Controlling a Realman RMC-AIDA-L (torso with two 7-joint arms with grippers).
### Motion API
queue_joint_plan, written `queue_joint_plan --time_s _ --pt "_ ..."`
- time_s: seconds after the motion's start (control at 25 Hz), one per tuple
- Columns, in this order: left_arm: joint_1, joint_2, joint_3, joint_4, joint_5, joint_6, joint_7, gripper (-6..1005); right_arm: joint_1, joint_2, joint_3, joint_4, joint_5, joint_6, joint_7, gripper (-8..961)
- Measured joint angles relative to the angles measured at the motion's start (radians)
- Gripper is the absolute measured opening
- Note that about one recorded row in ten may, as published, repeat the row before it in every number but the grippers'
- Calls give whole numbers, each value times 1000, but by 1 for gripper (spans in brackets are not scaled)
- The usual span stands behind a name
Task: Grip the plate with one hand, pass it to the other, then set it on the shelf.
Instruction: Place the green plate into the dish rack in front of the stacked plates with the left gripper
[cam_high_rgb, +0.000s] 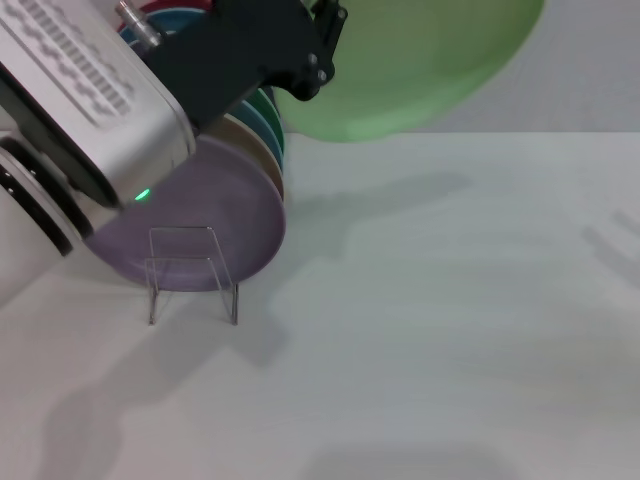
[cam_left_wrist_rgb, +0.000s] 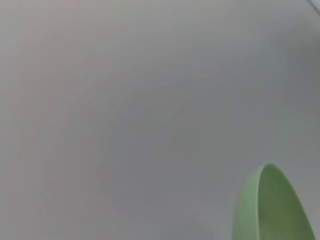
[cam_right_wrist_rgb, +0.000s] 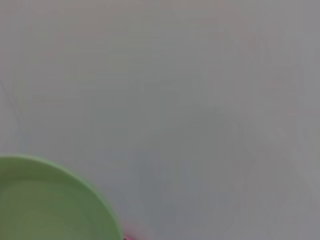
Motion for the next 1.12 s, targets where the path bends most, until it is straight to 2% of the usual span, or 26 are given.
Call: queue_joint_plan --time_s 0.12,0.32,0.48,0.56,0.64,0.76,0.88,0.92,0.96,1.08,1.12 --pt "0 0 20 35 -90 5 225 84 6 -1 0 -8 -1 -1 2 698" --pt "12 0 26 49 -153 26 328 83 17 -3 0 -11 -13 -2 9 698" --pt "-4 7 0 27 -303 120 243 83 19 -4 1 -13 -14 -2 12 698" --pt "-16 18 -31 21 -402 141 105 83 20 -4 1 -13 -18 -1 16 698" --pt "-23 24 -55 31 -410 122 -30 83 20 -5 1 -13 -26 -1 21 698" --pt "-35 33 -71 48 -348 92 -158 83 23 -6 0 -13 -41 -3 27 698" --pt "-34 16 -60 27 -238 127 -165 84 29 -7 2 -12 -59 -7 36 698" --pt "-31 1 4 -19 -148 253 -86 84 37 -8 1 -15 -71 -7 43 698" --pt "-31 1 4 -19 -148 253 -86 83 37 -8 1 -15 -71 -7 43 697" --pt "-61 1 113 -56 -9 486 -43 83 46 -11 1 -21 -92 -7 50 697" --pt "-88 1 171 -52 136 612 -78 83 50 -12 1 -22 -102 -7 50 697"
